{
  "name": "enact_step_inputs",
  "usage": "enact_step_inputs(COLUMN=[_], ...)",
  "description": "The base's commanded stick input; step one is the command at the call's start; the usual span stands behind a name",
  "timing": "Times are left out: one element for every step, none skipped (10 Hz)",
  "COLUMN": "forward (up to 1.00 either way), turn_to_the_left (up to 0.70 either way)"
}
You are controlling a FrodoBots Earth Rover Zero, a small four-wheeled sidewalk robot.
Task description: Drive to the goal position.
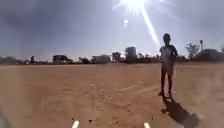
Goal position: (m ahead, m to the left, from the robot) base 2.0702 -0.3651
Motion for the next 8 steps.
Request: enact_step_inputs(forward=[1.00,1.00,1.00,1.00,1.00,1.00,1.00,1.00], turn_to_the_left=[0.00,0.00,0.00,0.00,0.00,0.00,0.00,0.00])
